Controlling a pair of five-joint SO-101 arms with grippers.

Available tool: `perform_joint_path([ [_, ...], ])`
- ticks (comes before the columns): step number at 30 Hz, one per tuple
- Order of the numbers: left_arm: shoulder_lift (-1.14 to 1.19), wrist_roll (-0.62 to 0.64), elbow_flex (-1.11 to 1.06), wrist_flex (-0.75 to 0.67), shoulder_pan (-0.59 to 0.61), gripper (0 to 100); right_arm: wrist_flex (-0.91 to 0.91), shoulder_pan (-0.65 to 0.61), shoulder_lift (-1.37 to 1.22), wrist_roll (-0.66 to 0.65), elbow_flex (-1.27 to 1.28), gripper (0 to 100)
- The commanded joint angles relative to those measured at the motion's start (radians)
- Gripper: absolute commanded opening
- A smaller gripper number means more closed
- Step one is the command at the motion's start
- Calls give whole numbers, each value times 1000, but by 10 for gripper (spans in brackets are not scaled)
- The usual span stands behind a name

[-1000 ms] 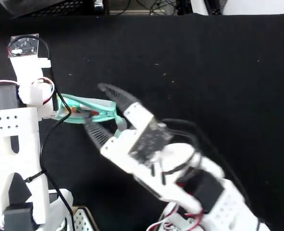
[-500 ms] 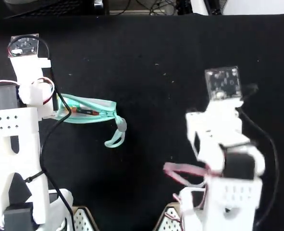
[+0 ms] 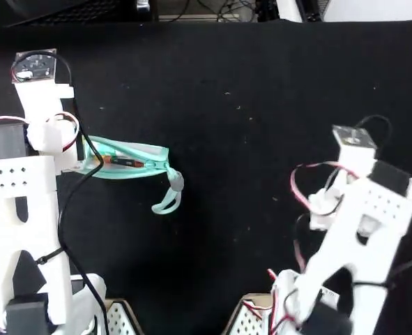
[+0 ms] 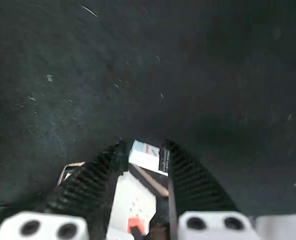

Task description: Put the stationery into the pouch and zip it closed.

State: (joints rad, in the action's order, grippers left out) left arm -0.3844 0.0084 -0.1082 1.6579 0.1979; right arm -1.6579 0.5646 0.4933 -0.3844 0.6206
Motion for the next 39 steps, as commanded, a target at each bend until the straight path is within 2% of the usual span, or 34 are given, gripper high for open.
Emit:
perform_joint_path([
  [1, 17, -2, -4, -14, 16, 30, -8, 68, -64, -9, -59, 106],
  [9, 18, -2, -4, -15, 16, 30, -17, 84, -59, -8, 59, 104],
  [11, 18, -2, -4, -15, 16, 30, -9, 109, -48, -8, 68, 52],
  [13, 18, -2, -4, -15, 16, 30, -8, 149, -35, -8, 71, 11],
  [20, 18, -2, -4, -15, 16, 30, 14, 315, -27, -8, 85, 13],
  [27, 20, -2, -4, -15, 16, 30, 23, 534, -28, -25, 91, 13],
  [32, 20, -2, -4, -15, 15, 30, -20, 661, -30, -198, 110, 13],
  [34, 20, -2, -4, -17, 15, 30, -37, 701, -30, -305, 156, 13],
  [37, 20, -2, -12, -38, 15, 30, -64, 730, -28, -428, 219, 13],
  [39, 20, -2, -12, -41, 16, 30, -57, 741, -28, -457, 236, 13],
])
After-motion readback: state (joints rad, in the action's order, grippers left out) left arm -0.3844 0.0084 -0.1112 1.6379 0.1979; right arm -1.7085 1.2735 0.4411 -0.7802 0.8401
